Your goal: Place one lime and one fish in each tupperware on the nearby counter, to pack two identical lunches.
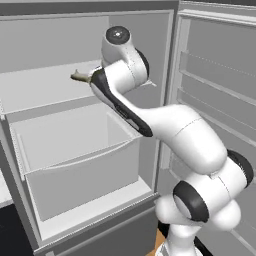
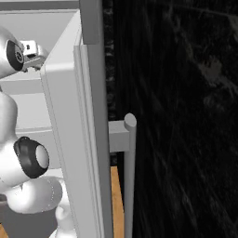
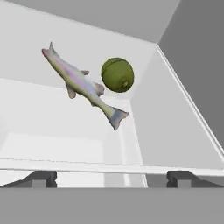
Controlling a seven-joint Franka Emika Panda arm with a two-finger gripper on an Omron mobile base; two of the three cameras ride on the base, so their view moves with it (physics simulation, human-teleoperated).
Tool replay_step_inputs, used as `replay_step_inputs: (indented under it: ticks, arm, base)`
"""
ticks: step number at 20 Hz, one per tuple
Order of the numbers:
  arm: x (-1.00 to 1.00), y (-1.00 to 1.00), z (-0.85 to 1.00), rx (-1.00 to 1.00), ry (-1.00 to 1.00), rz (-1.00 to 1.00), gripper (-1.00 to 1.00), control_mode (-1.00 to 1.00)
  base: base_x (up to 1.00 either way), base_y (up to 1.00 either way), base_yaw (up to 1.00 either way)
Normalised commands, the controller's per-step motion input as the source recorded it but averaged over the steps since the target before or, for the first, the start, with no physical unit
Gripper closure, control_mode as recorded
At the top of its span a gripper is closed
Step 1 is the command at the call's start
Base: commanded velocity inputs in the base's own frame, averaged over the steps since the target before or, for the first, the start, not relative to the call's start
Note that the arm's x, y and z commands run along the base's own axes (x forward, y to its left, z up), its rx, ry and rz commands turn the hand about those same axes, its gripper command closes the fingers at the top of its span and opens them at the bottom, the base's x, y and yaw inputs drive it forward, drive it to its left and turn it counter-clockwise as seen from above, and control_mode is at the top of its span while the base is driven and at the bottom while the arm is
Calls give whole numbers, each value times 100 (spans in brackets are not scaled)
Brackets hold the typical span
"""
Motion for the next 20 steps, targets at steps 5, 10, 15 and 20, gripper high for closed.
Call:
replay_step_inputs:
  ticks: [5,10,15,20]
  arm:
    - [22,72,-3,-25,0,12,-100,-100]
    - [85,57,-7,-6,3,1,-100,-100]
    - [86,42,-22,-6,13,0,-100,-100]
    - [76,6,-19,-1,14,2,-100,-100]
  base:
    - [0,0,0]
    - [0,0,0]
    - [0,0,0]
    - [0,0,0]
